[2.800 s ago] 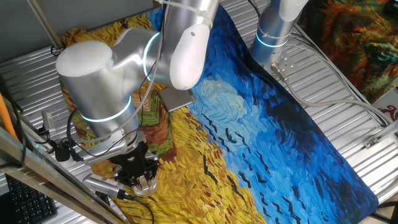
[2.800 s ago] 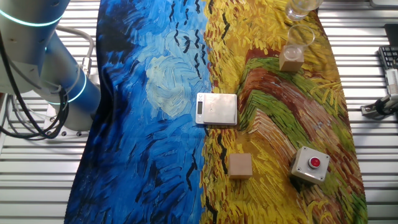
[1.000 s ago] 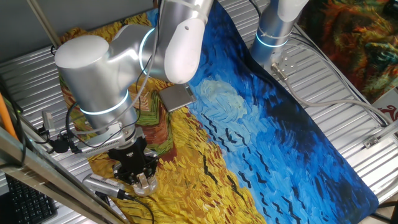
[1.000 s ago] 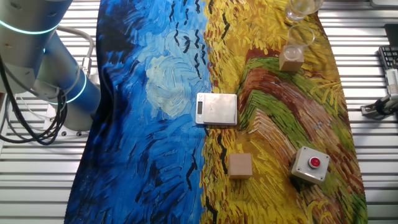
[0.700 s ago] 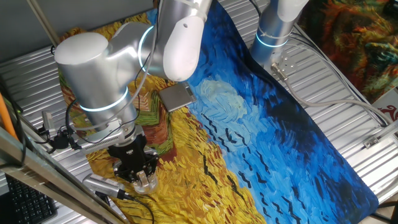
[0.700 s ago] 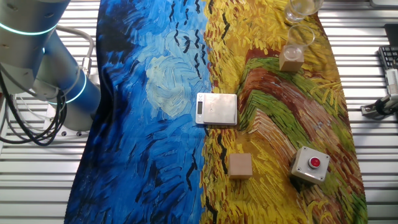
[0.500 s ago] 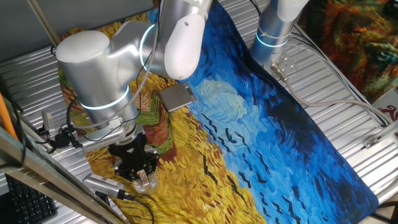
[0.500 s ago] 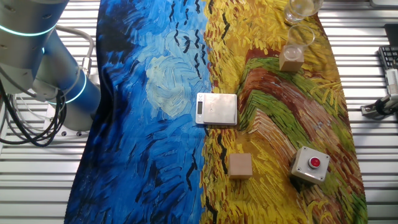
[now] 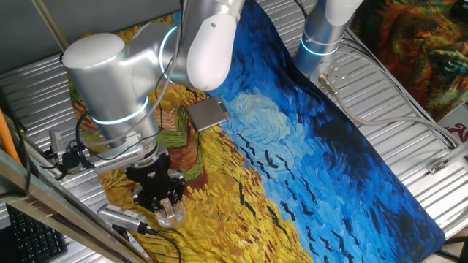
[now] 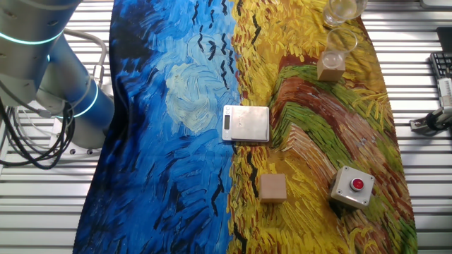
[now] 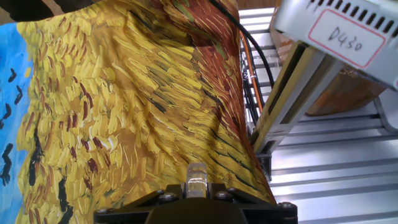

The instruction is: Pour the water from one cup into another empty cup

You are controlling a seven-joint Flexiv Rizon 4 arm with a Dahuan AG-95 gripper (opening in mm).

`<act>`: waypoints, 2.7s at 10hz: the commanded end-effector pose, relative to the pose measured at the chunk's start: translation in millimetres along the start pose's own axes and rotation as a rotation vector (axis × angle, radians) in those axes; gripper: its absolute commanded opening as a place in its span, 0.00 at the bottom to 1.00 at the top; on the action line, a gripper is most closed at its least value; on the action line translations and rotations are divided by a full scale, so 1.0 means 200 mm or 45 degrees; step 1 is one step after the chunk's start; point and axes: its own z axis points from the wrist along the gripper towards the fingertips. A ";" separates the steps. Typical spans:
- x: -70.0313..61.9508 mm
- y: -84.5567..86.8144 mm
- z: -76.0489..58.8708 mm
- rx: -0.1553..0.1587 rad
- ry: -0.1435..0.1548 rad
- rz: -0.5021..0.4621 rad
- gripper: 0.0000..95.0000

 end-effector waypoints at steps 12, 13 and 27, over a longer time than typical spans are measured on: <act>0.04 0.02 -0.07 -0.017 -0.048 -0.011 0.00; 0.04 0.02 -0.07 -0.016 -0.051 -0.010 0.00; 0.04 0.02 -0.07 -0.023 -0.171 -0.003 0.00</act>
